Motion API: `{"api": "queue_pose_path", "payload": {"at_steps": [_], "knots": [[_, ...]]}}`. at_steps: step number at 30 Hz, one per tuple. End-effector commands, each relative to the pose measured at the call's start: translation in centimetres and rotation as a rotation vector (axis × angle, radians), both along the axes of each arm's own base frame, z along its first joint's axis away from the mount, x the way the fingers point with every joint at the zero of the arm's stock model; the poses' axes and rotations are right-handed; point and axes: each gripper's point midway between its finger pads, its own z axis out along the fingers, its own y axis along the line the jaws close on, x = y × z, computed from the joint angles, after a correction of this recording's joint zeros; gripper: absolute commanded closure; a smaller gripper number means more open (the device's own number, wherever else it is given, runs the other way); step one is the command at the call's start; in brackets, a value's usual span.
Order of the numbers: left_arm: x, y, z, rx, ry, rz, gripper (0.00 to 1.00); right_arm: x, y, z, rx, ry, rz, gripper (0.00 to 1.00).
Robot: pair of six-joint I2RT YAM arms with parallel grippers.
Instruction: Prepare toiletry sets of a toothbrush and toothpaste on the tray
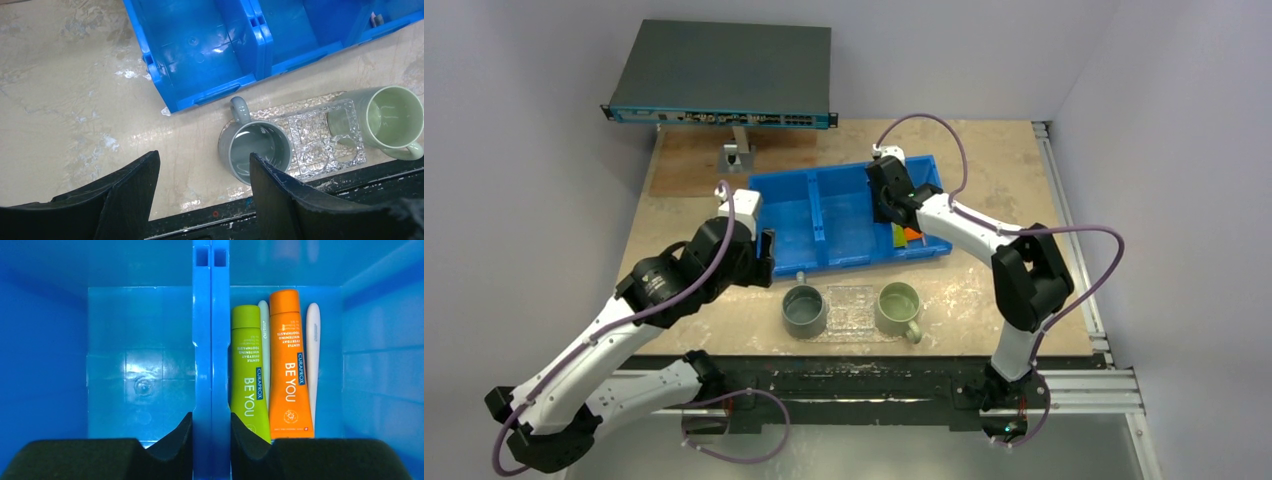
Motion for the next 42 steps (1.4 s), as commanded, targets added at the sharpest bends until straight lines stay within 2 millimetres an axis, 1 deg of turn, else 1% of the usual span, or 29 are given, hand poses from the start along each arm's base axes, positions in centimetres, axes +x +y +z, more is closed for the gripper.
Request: {"api": "queue_pose_path", "payload": {"at_steps": [1, 3, 10, 17, 24, 28, 29, 34, 40, 42], "knots": [[0.3, -0.1, 0.4, -0.034, -0.02, -0.008, 0.34, 1.4, 2.7, 1.5, 0.135, -0.022, -0.004, 1.0], [0.2, 0.1, 0.2, -0.035, -0.016, -0.001, 0.34, 1.6, 3.1, 1.7, 0.149, -0.023, -0.001, 1.0], [0.2, 0.3, 0.2, -0.056, -0.016, 0.014, 0.34, 1.5, 5.7, 2.0, 0.204, -0.025, 0.031, 1.0], [0.3, 0.6, -0.1, -0.079, 0.004, 0.032, 0.35, 1.8, 7.8, 3.0, 0.268, -0.04, 0.023, 1.0], [0.3, 0.9, -0.1, -0.084, -0.003, 0.042, 0.35, 1.4, 10.3, 3.4, 0.3, -0.034, 0.053, 1.0], [0.3, 1.0, -0.1, -0.081, -0.005, 0.047, 0.35, 1.2, 10.8, 3.4, 0.302, -0.029, 0.055, 1.0], [0.3, 1.0, -0.1, -0.078, -0.005, 0.048, 0.35, 1.2, 10.6, 3.5, 0.301, -0.03, 0.048, 0.97], [0.3, 1.1, -0.1, -0.076, -0.008, 0.054, 0.35, 1.2, 9.9, 5.1, 0.288, -0.066, 0.043, 0.75], [0.5, 1.2, -0.2, -0.069, -0.013, 0.058, 0.35, 1.1, 9.0, 7.8, 0.271, -0.118, 0.054, 0.56], [0.5, 1.2, -0.3, -0.067, -0.012, 0.058, 0.35, 0.9, 8.4, 8.9, 0.26, -0.141, 0.058, 0.53]]}}
